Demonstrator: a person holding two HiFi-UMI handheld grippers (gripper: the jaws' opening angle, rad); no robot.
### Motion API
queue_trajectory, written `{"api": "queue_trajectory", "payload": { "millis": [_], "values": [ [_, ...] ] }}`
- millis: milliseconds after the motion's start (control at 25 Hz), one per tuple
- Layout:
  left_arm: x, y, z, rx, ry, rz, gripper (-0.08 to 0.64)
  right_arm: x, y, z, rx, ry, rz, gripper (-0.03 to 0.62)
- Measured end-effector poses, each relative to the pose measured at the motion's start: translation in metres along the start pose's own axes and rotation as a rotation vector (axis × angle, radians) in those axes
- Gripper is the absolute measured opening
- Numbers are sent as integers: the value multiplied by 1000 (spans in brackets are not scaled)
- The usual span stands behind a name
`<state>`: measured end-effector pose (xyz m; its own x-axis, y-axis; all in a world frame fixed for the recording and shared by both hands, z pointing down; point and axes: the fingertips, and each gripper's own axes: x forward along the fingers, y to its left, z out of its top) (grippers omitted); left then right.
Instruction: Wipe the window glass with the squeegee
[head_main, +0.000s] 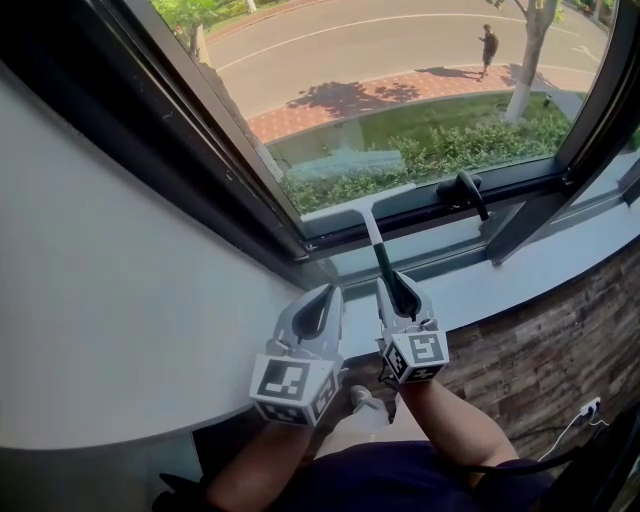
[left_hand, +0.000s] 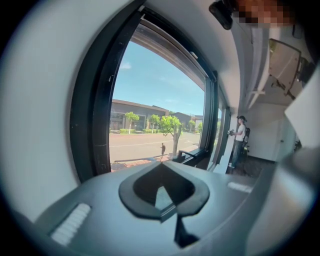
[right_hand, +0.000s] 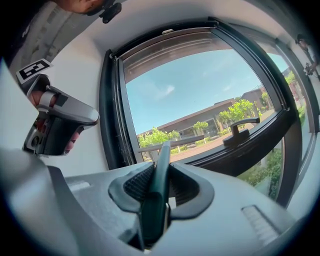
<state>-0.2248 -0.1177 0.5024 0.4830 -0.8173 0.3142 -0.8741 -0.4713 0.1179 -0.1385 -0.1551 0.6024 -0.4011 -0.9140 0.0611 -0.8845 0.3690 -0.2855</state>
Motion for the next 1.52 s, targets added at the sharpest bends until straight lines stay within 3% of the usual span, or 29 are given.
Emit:
{"api": "queue_trajectory", "payload": {
  "millis": [320, 640, 800, 1000, 1320, 1520],
  "values": [
    [5, -19, 6, -7, -8, -47, -9, -15, -18, -23, 46, 90, -19, 101],
    [-5, -13, 24, 7, -36, -69, -9, -31, -55, 11, -95, 105, 35, 101],
    [-1, -13, 33, 32, -80, -78, -9, -53, -84, 52, -195, 55, 37, 101],
    [16, -21, 38, 39, -115, -104, -9, -70, -123, 95, -222, -26, -23, 101],
    [34, -13, 36, 66, -155, -101, -9, -101, -161, 122, -298, -91, -110, 101],
    [41, 3, 21, 60, -123, -33, -9, -108, -187, 131, -256, -124, -151, 101]
  ]
}}
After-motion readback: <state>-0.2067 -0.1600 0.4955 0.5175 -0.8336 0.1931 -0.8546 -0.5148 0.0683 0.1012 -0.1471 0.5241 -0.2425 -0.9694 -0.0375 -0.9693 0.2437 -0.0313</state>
